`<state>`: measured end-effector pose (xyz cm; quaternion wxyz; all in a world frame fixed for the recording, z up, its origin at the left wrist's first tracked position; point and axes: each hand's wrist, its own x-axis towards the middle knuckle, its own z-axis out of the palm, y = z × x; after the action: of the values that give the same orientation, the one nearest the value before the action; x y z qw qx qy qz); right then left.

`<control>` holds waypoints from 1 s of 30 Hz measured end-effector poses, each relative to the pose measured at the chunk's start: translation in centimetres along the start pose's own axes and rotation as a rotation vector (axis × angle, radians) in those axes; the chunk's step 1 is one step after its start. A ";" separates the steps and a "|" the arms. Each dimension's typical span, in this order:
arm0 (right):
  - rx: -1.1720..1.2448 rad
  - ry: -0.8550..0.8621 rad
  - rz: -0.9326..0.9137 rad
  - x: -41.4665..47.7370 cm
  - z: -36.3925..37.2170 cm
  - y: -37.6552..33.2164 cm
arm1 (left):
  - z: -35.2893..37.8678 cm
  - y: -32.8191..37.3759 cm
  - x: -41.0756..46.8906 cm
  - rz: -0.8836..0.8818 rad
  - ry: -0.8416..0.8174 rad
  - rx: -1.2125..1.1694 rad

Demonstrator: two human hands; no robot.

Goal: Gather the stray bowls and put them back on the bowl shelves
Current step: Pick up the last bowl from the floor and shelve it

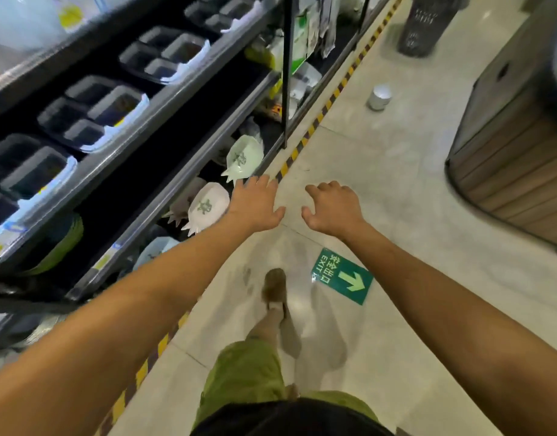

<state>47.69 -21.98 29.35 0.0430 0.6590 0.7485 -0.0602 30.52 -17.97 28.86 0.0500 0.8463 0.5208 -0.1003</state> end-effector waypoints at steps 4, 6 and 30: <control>0.002 -0.007 0.094 8.9 -1.6 6.4 | -3.1 0.2 12.5 0.109 0.020 0.054; 0.008 -0.008 0.134 12.5 -2.5 9.6 | -4.7 0.8 18.0 0.178 0.024 0.084; 0.050 -0.028 0.282 51.7 -9.2 58.9 | -17.6 19.2 78.4 0.296 -0.099 0.062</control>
<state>99.62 37.47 29.01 0.0451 0.7577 0.6460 -0.0812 84.03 44.99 28.28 0.0638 0.9088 0.3841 -0.1497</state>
